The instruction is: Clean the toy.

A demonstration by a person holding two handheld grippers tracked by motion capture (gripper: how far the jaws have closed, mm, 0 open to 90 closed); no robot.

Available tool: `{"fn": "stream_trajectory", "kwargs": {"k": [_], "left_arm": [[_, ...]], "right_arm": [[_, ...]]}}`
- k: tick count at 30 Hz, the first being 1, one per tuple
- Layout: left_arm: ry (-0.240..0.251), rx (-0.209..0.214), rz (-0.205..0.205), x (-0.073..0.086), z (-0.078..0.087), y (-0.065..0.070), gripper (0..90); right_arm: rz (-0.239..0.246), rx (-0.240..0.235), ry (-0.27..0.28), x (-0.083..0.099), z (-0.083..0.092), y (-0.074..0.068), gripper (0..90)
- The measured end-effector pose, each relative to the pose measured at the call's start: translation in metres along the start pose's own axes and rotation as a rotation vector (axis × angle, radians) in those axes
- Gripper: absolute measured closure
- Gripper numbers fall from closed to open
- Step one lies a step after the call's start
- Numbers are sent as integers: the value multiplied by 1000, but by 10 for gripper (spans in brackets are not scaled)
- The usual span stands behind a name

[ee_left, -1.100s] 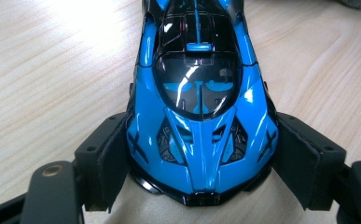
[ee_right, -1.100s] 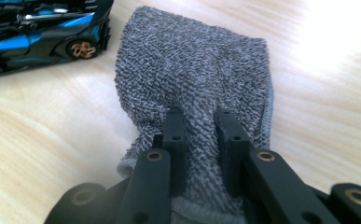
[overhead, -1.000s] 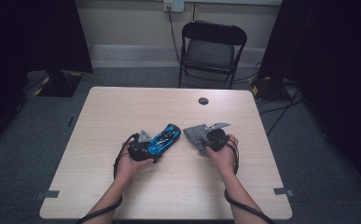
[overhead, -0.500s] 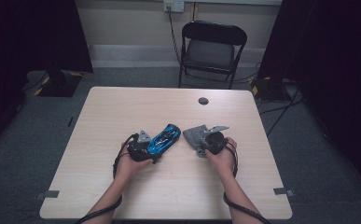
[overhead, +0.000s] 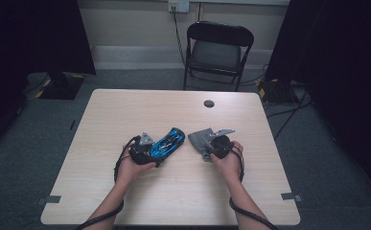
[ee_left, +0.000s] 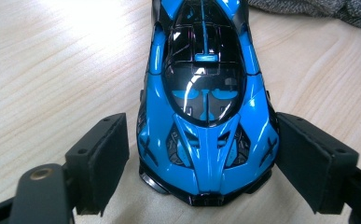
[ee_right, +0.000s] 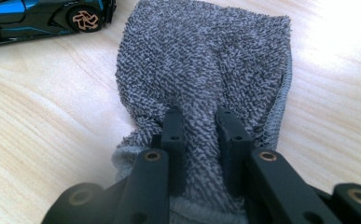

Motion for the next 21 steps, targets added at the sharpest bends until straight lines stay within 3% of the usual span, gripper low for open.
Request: {"fn": "stream_trajectory", "kwargs": {"k": [10,12,15,18,21], "left_arm": [[59,13,11,-14,13,-4,212],[72,15,-1,-18,15,-5,250],[108,31,19,-26,16,-5,300],[104,31,-14,-30,11,-2,373],[85,24,-13,-32,3,-1,388]], "right_arm": [[0,1,-2,0,0,0,753],[-3,0,-4,0,0,0,753],[-1,1,-4,0,0,0,753],[0,1,-3,0,0,0,753],[-3,-3,-2,0,0,0,753]]}}
Point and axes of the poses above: each handheld gripper's, and its own axes: z roughly backward along the jaws, x roughly out of its underside, y roughly to its right, the point moved 6 cm from there along -z, roughly forward along the jaws, and after that the axes turned 7 degrees about -x, right-handed, at the moved point
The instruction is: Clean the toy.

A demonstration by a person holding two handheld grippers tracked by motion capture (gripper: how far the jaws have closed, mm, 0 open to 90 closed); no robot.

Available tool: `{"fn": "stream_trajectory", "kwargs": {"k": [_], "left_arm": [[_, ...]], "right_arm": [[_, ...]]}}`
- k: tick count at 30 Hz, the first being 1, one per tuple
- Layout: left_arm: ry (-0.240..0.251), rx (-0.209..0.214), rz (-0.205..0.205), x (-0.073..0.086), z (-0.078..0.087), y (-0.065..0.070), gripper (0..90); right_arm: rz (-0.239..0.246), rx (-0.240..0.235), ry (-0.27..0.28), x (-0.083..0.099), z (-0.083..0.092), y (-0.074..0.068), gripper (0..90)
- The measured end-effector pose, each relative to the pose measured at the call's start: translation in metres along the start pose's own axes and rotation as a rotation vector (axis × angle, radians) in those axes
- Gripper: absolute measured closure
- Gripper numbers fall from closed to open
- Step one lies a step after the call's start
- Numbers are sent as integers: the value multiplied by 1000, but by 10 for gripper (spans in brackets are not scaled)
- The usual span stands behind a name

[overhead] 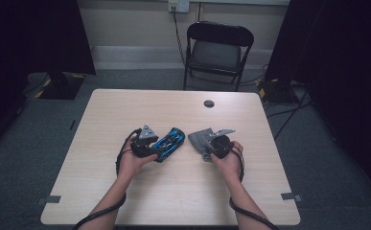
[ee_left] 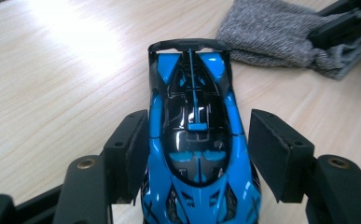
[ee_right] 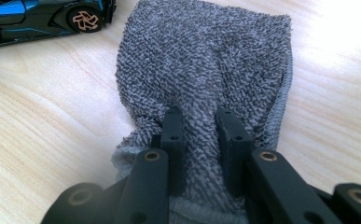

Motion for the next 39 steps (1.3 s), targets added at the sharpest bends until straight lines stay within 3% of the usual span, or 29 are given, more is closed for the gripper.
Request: {"fn": "stream_trajectory", "kwargs": {"k": [2,7,10,15,17,18,21,27,32,39], "left_arm": [[0,12,5,0,-5,2,405],[-16,-2,1,0,-13,-2,451],[13,15,1,-6,-14,-2,452],[-37,17,-27,-10,-20,3,478],[-57,8,-24,-9,-21,2,481],[-54,14,20,-7,-23,2,482],[-42,3,-1,-6,-23,2,483],[-49,1,8,-5,-21,2,485],[-55,-7,6,-6,-22,4,486],[-61,-11,3,-6,-21,4,487]], "right_arm": [[1,-4,-3,0,0,0,753],[2,-1,-3,-1,0,0,752],[-1,-3,4,0,0,0,752],[-4,-6,3,0,-1,1,752],[-2,-7,5,0,-1,1,751],[-3,-8,8,1,-1,1,752],[-8,-14,13,1,-1,1,751],[-5,-13,13,1,0,-1,754],[-5,-22,9,3,2,-10,754],[71,-59,-18,2,1,-44,765]]}}
Point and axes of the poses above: each handheld gripper's, and its own axes: z roughly backward along the jaws, x roughly out of its underside, y roughly to its right, the point moved 6 cm from there along -z, roughly forward along the jaws, and after that the axes turned 7 degrees about -x, right-handed, at the moved point
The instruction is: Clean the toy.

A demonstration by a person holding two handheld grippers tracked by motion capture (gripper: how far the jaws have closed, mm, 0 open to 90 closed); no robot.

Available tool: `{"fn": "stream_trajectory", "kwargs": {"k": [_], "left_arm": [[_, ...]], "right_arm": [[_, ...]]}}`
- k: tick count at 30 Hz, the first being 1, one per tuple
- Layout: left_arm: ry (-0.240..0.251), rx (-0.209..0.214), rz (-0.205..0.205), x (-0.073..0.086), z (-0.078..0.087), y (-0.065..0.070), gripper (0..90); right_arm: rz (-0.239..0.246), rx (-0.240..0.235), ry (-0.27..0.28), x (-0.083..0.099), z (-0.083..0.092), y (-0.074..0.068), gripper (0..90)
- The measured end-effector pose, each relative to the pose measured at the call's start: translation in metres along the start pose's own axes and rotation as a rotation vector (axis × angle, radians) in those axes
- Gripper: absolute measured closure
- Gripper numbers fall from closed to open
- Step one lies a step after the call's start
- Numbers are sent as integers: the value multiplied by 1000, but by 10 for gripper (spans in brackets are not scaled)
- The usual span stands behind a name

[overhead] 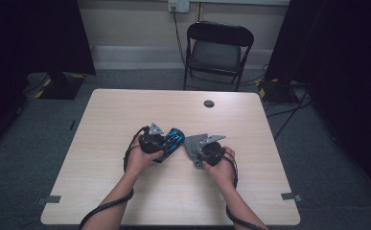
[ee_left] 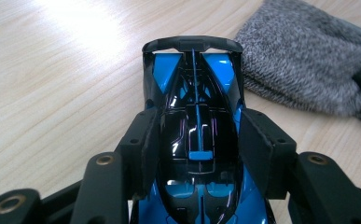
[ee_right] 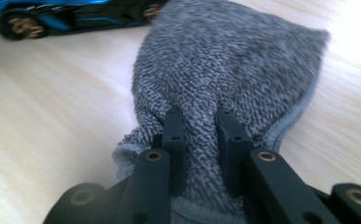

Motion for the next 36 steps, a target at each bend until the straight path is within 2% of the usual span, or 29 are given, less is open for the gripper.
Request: {"fn": "stream_trajectory", "kwargs": {"k": [2,11,21,26,28,36], "left_arm": [[-2,-2,-4,0,0,0,487],[-1,-2,-4,1,1,0,487],[-11,-3,-7,0,2,0,487],[-10,-5,-8,1,2,0,487],[-5,-6,-4,1,2,0,488],[-6,-12,-6,0,2,1,488]], "right_arm": [[18,-15,-2,0,-1,-6,766],[39,-74,0,0,-3,-24,770],[55,-200,12,-3,-9,-58,773],[83,-251,5,-5,-11,-75,772],[89,-279,5,-5,-12,-80,772],[120,-336,-4,-7,-14,-94,773]]}}
Point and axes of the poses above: each handheld gripper's, and its own axes: z roughly backward along the jaws, x roughly out of its underside, y roughly to its right, the point moved 6 cm from there along -z, roughly forward along the jaws, and after that the axes turned 7 degrees about -x, right-handed, at the moved point
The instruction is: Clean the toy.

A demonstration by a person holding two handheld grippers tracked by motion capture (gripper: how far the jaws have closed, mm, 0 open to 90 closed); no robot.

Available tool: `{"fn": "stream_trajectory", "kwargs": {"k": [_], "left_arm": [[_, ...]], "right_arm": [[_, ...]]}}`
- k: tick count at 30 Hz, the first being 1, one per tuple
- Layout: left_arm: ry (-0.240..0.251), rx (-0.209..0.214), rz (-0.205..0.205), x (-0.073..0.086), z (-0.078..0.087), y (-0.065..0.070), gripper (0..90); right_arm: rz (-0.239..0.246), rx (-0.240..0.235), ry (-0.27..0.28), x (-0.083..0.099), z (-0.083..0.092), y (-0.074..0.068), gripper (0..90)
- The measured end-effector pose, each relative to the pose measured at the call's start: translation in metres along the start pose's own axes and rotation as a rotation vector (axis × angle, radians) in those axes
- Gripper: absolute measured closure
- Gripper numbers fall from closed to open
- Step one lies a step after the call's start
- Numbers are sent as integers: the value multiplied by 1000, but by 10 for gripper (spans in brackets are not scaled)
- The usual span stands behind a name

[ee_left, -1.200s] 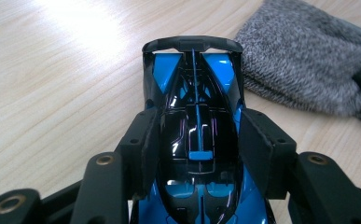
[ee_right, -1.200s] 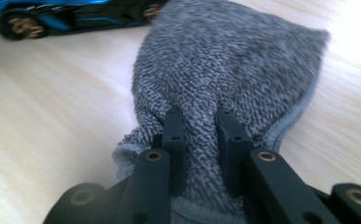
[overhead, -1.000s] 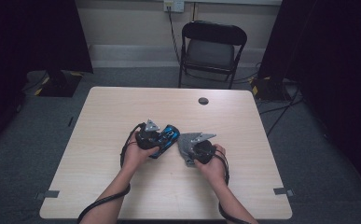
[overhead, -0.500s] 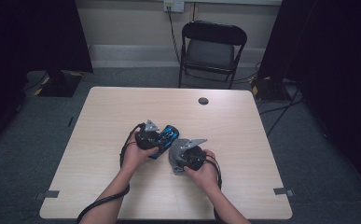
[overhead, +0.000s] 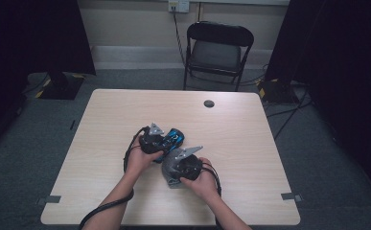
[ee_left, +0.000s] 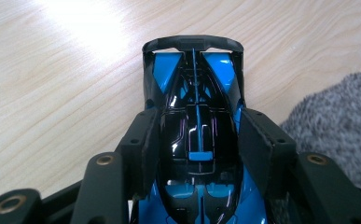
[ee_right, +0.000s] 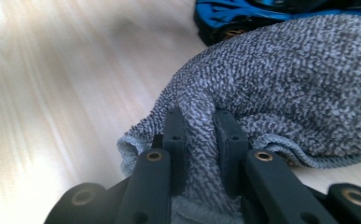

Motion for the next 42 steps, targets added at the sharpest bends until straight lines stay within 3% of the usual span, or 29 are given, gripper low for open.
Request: {"fn": "stream_trajectory", "kwargs": {"k": [17,31,36,42], "left_arm": [[-10,5,0,0,1,0,489],[-23,2,-2,0,2,0,489],[-22,2,11,1,3,1,489],[-24,0,4,1,3,1,489]], "right_arm": [[60,-115,24,3,-4,-15,773],[100,-185,1,14,10,-26,773],[99,-162,5,17,26,-21,773],[58,-103,35,22,50,-1,772]]}}
Point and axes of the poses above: each handheld gripper's, and its own axes: z roughly backward along the jaws, x roughly out of its underside, y roughly to its right, the point moved 6 cm from there along -z, roughly forward along the jaws, and after that the axes turned 7 degrees about -x, right-handed, at the moved point
